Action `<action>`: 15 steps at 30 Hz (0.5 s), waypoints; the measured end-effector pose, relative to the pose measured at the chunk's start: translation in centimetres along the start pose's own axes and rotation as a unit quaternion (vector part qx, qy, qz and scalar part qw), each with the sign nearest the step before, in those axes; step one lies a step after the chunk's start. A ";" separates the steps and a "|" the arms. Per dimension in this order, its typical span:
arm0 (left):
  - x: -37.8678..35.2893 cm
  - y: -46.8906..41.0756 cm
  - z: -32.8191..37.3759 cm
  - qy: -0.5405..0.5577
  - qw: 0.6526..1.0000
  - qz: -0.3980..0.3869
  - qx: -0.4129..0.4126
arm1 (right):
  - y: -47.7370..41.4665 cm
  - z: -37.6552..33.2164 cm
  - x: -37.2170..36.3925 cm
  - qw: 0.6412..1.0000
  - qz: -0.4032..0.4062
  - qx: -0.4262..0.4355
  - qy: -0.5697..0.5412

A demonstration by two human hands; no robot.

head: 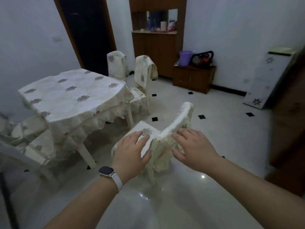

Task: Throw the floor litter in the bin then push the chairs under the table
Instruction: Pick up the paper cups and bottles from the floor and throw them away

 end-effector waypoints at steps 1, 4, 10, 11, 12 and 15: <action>-0.7 -1.3 1.1 0.004 1.000 -0.005 -0.012 | 0.1 1.7 0.5 1.000 0.007 -0.011 0.001; -2.6 -5.6 3.6 0.022 0.999 -0.012 -0.041 | -0.1 6.5 1.7 0.998 0.026 -0.050 0.001; -7.7 -13.0 7.4 0.068 0.992 -0.020 -0.104 | -0.3 14.7 1.0 0.991 0.045 -0.124 0.023; -8.9 -14.1 7.8 0.077 0.991 -0.024 -0.111 | -0.5 16.0 0.5 0.990 0.043 -0.129 0.031; -10.1 -15.3 8.1 0.083 0.989 -0.028 -0.120 | -0.8 17.2 0.0 0.989 0.040 -0.134 0.038; -13.6 -19.3 8.8 0.098 0.984 -0.024 -0.145 | -2.5 21.4 -1.3 0.985 0.033 -0.163 0.055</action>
Point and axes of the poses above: each hand's wrist, its own y-axis away from the middle knuckle, its own x-axis out of the back of the hand, z = x × y, the point moved 9 cm from there along -y, towards the middle knuckle, and after that the axes turned 12 degrees about -x, right-handed, at the moved point
